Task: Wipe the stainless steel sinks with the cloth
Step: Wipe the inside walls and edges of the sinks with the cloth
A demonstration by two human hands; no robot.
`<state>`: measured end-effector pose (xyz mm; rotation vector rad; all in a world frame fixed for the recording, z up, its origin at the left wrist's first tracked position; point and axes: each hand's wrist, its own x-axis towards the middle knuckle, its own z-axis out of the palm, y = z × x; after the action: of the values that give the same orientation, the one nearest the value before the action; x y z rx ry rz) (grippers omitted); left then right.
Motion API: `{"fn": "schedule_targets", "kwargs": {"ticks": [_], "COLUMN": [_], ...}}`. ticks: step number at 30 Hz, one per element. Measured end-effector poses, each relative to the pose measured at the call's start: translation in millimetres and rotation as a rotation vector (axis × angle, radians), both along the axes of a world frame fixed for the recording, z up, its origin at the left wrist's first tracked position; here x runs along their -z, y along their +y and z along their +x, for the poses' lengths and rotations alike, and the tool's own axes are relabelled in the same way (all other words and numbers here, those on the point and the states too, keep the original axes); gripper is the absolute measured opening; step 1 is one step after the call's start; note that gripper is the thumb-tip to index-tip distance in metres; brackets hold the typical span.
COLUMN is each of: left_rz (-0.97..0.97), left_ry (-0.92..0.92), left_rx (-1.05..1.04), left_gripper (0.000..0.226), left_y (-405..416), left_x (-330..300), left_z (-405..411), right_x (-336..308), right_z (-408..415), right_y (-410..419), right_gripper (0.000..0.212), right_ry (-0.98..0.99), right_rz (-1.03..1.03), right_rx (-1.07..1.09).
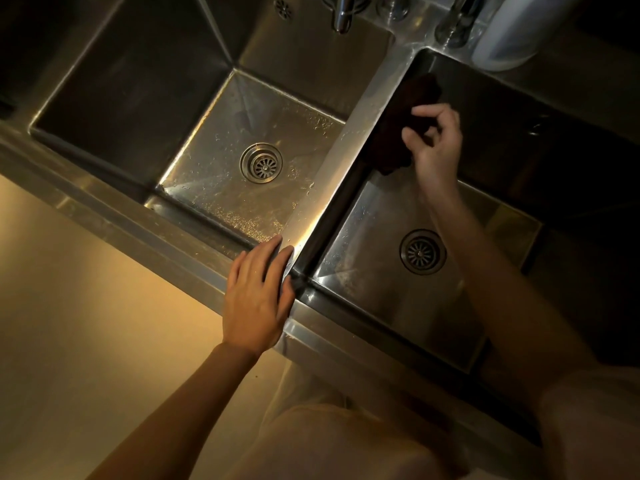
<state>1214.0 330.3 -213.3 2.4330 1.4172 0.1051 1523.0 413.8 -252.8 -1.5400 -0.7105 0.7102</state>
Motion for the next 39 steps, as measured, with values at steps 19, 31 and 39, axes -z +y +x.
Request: {"fn": "schedule_targets", "kwargs": {"ticks": [19,31,39], "left_rz": [0.042,0.028,0.021], "left_ry": [-0.003,0.017,0.023], "left_rx": [0.017,0.028,0.017], "left_gripper": [0.048,0.055,0.055], "left_y": [1.8,1.2,0.6], "left_x": [7.0,4.0,0.6], "left_z": [-3.2,-1.7,0.0], "right_x": [111.7,-12.8,66.9], "right_z": [10.4,45.1,27.1], "right_y": [51.2,46.7,58.5], "right_gripper": [0.041,0.036,0.043], "right_ry": [0.152,0.029,0.051], "right_rz": [-0.475,-0.046,-0.276], "right_rx": [0.058,0.042,0.069]}}
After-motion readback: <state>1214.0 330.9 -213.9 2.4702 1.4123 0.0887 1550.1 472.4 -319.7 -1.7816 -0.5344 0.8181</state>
